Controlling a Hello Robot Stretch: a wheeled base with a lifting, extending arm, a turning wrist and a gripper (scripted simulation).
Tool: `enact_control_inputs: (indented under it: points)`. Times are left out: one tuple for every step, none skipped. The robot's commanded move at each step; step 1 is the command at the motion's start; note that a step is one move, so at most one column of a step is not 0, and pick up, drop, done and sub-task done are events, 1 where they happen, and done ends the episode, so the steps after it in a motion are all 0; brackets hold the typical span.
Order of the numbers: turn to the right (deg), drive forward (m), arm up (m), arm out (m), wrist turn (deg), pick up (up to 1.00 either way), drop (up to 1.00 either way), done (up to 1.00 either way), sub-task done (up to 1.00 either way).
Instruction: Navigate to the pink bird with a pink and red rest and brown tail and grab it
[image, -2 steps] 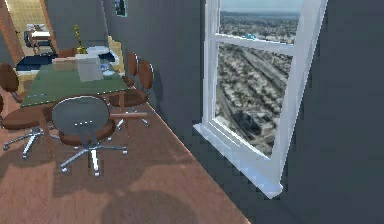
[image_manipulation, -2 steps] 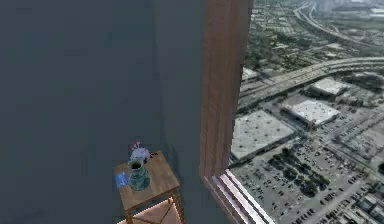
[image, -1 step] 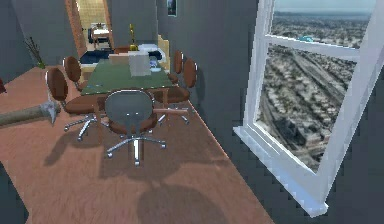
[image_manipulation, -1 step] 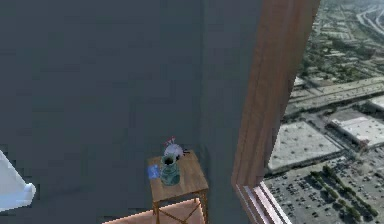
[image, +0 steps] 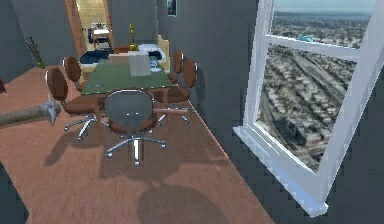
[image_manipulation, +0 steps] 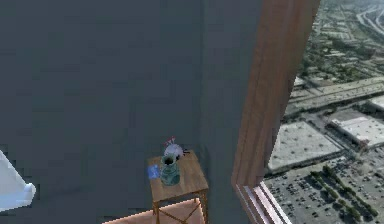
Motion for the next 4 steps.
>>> enact_control_inputs:
  points:
    - [0.0,0.0,0.22,0.0,0.0,0.0,0.0,0.0,0.0]
    - [0.0,0.0,0.0,0.46,0.0,0.0,0.0,0.0,0.0]
    - [0.0,0.0,0.0,0.0,45.0,0.0,0.0,0.0,0.0]
    - [0.0,0.0,0.0,0.0,45.0,0.0,0.0,0.0,0.0]
